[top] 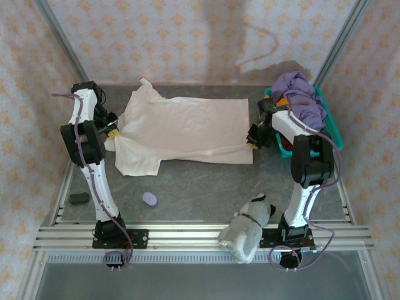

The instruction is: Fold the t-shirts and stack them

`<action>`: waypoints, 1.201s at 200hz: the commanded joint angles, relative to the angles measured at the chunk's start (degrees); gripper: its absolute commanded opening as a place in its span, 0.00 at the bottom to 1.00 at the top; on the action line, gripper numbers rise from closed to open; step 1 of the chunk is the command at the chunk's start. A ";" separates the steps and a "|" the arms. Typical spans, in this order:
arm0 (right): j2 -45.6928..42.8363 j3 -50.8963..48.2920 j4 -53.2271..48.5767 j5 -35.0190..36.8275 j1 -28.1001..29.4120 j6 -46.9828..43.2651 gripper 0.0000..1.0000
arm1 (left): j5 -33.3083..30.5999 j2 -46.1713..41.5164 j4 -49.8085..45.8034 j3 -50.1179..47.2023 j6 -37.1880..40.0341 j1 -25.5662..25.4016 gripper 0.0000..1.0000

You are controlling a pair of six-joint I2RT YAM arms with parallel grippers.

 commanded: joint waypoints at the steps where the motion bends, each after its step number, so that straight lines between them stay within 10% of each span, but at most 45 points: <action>1: 0.06 1.83 -0.52 3.07 -0.56 0.83 0.25 | 0.20 -0.54 0.04 1.04 -0.73 0.46 0.24; 20: -1.20 2.17 -1.66 3.46 -0.35 0.17 0.37 | -1.40 -2.81 0.16 0.49 -0.11 0.96 0.41; 95: -9.42 -0.18 -4.69 7.05 5.46 1.47 0.47 | -3.60 -16.98 6.33 -16.87 1.03 3.00 0.54; 161: -10.18 0.79 -1.24 2.30 18.84 9.41 0.48 | -2.90 -26.51 13.86 -40.92 0.95 1.83 0.53; 240: 12.06 23.24 3.65 -2.03 40.04 15.77 0.46 | -1.17 -29.54 18.57 -50.29 1.29 1.19 0.45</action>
